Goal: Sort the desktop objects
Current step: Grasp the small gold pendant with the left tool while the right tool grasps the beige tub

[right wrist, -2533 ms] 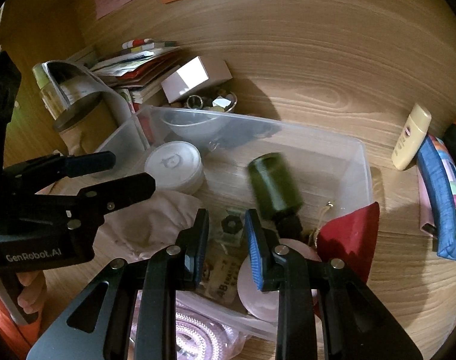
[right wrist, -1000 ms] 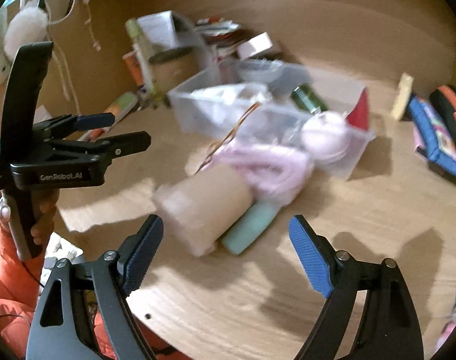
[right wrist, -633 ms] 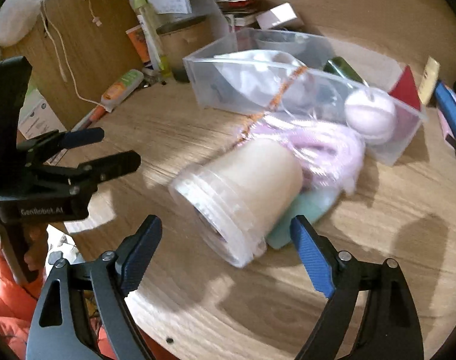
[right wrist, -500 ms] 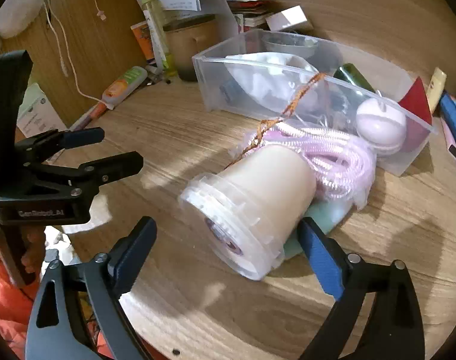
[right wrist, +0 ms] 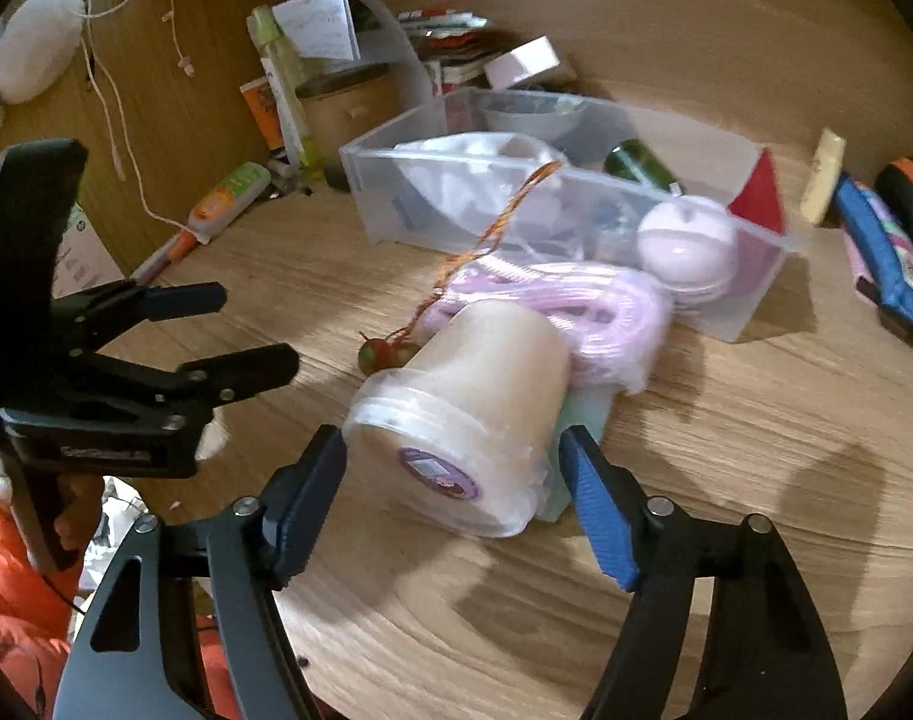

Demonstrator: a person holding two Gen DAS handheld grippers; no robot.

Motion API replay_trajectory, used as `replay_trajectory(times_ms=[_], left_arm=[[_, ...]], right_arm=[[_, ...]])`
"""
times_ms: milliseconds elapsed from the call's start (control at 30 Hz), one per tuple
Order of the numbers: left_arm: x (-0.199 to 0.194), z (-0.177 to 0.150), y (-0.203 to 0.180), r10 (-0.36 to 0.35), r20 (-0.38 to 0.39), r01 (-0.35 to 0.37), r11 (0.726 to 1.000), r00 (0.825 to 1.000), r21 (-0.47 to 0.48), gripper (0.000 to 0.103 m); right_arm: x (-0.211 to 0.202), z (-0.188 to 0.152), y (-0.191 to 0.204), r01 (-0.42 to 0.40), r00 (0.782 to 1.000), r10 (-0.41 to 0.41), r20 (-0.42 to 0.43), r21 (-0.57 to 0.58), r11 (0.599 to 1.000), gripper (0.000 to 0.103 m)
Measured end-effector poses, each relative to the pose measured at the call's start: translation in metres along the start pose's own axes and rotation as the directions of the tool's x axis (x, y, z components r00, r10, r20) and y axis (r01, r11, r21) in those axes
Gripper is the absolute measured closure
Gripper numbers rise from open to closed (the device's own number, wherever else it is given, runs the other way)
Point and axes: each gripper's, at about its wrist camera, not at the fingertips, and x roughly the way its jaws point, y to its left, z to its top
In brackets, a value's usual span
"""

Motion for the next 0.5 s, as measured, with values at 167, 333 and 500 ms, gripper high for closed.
replay_trajectory(times_ms=[167,333,500], left_arm=[[0.006,0.012,-0.021,-0.044,-0.023,0.046,0.997,0.999,0.063,0.010],[0.021,0.018,-0.041,-0.035,-0.060,0.044,0.989,0.998,0.144,0.022],[0.035,0.023,-0.050,-0.044,-0.096,0.060,0.983,0.994,0.171,0.036]], right_arm=[[-0.014,-0.006,-0.012,0.003,1.000,-0.004,0.021,0.026,1.000,0.033],[-0.024,-0.010,-0.022,0.013,0.998,-0.016,0.053,0.060,0.998,0.033],[-0.031,-0.014,-0.030,0.019,0.997,-0.026,0.076,0.090,0.996,0.033]])
